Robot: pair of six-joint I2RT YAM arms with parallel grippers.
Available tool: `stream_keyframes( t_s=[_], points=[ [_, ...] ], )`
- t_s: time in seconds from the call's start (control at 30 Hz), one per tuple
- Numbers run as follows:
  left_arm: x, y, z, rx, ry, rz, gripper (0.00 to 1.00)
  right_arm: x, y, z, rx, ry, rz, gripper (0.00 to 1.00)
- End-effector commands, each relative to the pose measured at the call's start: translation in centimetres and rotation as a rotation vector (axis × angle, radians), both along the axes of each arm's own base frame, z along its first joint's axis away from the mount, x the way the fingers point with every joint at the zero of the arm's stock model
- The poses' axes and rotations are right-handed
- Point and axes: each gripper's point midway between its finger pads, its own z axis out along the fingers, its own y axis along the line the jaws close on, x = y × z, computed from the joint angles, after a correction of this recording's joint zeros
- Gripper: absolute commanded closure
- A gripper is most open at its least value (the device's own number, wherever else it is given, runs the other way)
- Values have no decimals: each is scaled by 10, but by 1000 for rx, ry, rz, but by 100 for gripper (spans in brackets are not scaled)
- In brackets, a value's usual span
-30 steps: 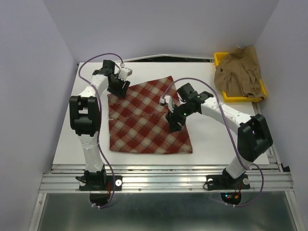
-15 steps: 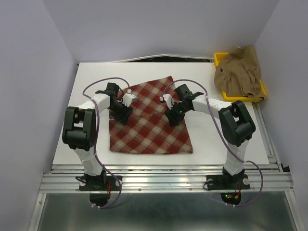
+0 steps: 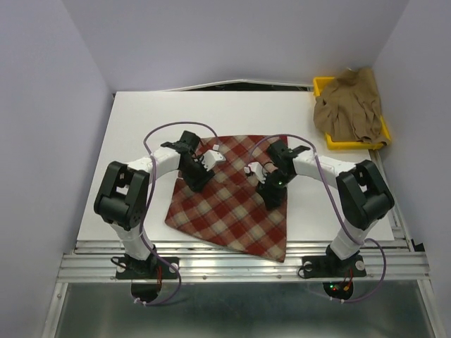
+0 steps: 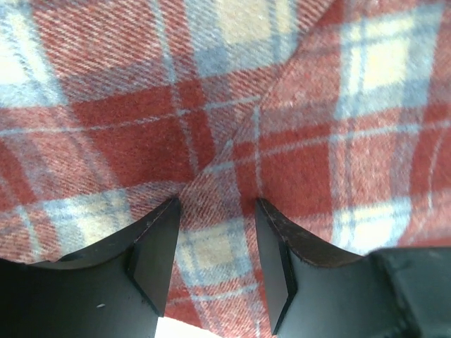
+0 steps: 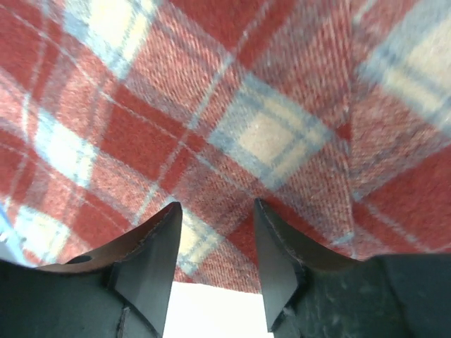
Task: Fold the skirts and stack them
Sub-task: Flatten the skirt out, then fold the skirt
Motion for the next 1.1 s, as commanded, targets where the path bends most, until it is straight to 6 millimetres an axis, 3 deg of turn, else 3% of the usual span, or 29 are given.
stream_keyframes(
  t_s=[0.0,0.1,0.13,0.23,0.27,0.33,0.37,0.43,0.47,0.5,0.53,0.57,0.63,0.67,0.83,0.9,0.97,1.07],
  points=[
    [-44,-12,9,-87,148,-104,43,-4,2,38,50,-21,48,48],
    [-38,-18,40,-137,112,-140,42,22,8,68,128,-76,13,41],
    [-29,-23,60,-169,65,-154,40,43,13,88,162,-134,-4,39],
    [1,-22,92,-219,-33,-123,39,105,5,121,223,-253,-117,36],
    [23,-19,111,-238,-97,-86,39,131,-7,128,234,-292,-191,36],
    [52,-17,125,-272,-154,-12,39,170,-17,144,244,-369,-246,37],
    [73,-11,141,-295,-203,28,39,193,-30,133,218,-384,-293,39],
    [97,-8,142,-317,-215,80,39,219,-39,131,206,-426,-317,43],
    [118,-8,155,-337,-262,125,40,236,-42,129,205,-444,-329,45],
    [130,-5,156,-339,-272,150,41,250,-45,130,211,-477,-339,46],
    [143,-1,144,-334,-252,178,43,259,-48,129,213,-492,-345,46],
    [159,0,155,-345,-284,198,44,272,-53,135,215,-532,-343,47],
    [176,2,141,-344,-260,218,46,287,-58,118,192,-541,-326,48],
    [186,2,148,-350,-284,221,46,291,-58,114,186,-542,-321,48],
    [209,3,122,-347,-258,254,47,319,-71,86,162,-570,-328,48],
    [214,2,100,-337,-224,264,47,320,-70,57,149,-530,-312,48],
    [214,3,88,-328,-206,269,47,317,-71,41,133,-518,-280,48],
    [215,7,68,-298,-187,280,46,301,-75,10,106,-468,-240,48]
  ],
)
